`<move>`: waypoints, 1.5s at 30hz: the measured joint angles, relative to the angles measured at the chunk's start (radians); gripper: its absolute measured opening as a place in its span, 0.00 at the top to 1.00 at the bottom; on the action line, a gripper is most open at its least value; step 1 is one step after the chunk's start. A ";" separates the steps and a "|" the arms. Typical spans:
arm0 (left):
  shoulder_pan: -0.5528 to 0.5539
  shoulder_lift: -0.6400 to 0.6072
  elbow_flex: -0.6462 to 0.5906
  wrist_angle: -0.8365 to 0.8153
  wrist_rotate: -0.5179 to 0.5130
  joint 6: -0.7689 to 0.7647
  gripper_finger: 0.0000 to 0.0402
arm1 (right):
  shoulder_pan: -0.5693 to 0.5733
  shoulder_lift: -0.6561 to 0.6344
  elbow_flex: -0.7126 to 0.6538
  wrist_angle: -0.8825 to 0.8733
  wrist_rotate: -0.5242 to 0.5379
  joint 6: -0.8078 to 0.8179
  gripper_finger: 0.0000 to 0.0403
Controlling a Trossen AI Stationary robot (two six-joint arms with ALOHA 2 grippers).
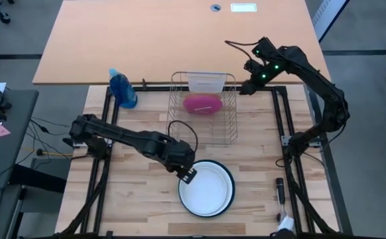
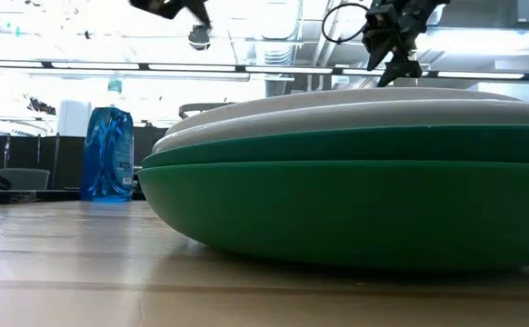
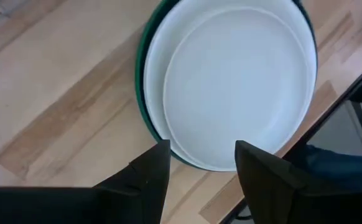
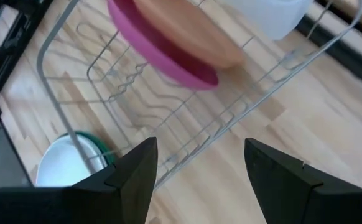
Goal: Sort dishes
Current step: Put the white plate in the dish rack
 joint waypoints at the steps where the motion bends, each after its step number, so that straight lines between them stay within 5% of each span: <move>1: -0.002 0.009 0.000 -0.009 0.004 -0.005 0.57 | 0.008 0.000 0.000 -0.011 0.000 0.000 0.39; 13: 0.021 0.178 0.000 0.034 0.142 -0.089 0.45 | 0.128 -0.055 0.000 -0.058 0.001 0.169 0.39; 19: 0.011 0.270 0.000 0.088 0.111 -0.151 0.37 | 0.198 -0.186 0.000 -0.058 0.005 0.308 0.39; 35: -0.002 0.357 0.001 0.141 0.023 -0.256 0.36 | 0.413 -0.432 0.000 -0.130 0.289 0.542 0.39; 45: 0.000 0.361 0.000 0.154 0.013 -0.219 0.41 | 0.424 -0.459 0.000 -0.204 0.327 0.554 0.39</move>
